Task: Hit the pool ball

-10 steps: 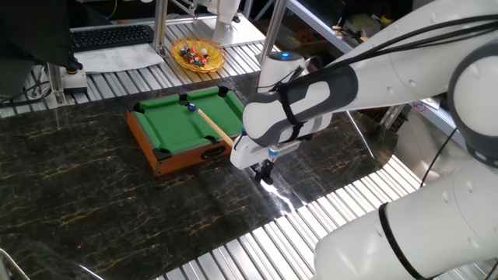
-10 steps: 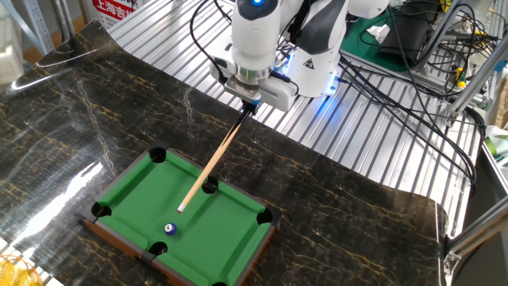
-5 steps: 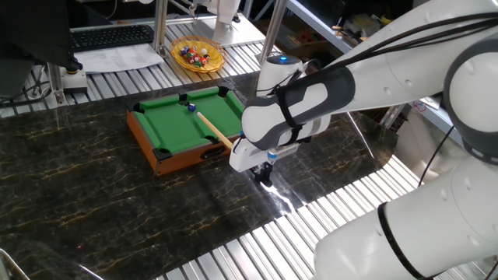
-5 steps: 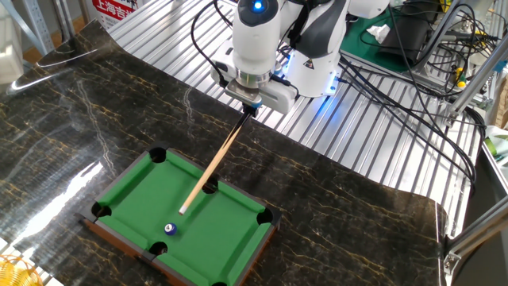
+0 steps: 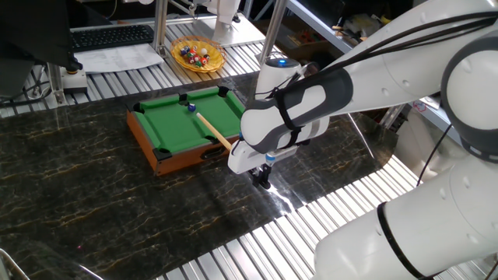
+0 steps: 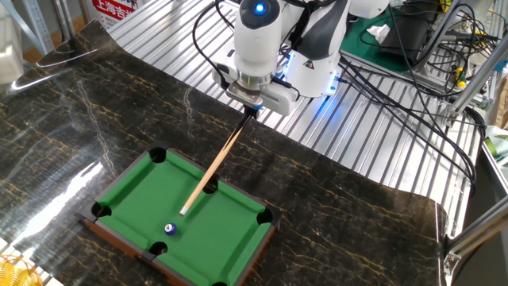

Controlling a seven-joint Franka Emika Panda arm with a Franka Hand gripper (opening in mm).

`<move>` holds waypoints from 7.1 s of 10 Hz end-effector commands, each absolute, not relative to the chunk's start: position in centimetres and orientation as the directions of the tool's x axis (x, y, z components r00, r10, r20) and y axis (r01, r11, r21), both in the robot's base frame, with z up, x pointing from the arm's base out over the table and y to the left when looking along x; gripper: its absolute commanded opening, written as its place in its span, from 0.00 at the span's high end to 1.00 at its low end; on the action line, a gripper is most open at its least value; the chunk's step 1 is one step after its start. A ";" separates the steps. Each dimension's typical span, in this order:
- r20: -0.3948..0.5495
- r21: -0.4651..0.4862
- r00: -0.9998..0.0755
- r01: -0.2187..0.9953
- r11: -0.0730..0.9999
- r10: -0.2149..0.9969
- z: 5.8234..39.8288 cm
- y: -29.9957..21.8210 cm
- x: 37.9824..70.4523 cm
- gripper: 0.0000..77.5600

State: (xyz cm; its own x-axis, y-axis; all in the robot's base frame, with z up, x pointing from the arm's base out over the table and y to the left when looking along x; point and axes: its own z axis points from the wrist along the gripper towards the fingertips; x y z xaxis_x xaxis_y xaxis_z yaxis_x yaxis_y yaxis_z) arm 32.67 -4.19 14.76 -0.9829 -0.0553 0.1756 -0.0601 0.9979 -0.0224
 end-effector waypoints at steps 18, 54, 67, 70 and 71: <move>0.157 -0.024 -0.986 -0.062 0.998 -0.058 14.0 -4.2 33.7 0.99; 0.140 -0.056 -0.988 -0.069 0.996 -0.060 13.4 -3.1 38.5 0.99; 0.053 -0.030 -0.994 -0.095 0.995 -0.093 17.0 -3.8 44.0 0.99; 0.038 -0.030 -0.994 -0.103 0.994 -0.101 16.4 -4.2 45.2 0.99; 0.039 -0.031 -0.995 -0.098 0.995 -0.097 16.6 -4.3 45.4 0.99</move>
State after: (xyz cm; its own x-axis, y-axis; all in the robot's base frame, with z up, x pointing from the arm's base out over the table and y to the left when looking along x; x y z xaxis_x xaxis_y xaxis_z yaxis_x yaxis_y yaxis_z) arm 45.06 -4.15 16.37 -0.9942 -0.0979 0.0452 -0.0992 0.9947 -0.0283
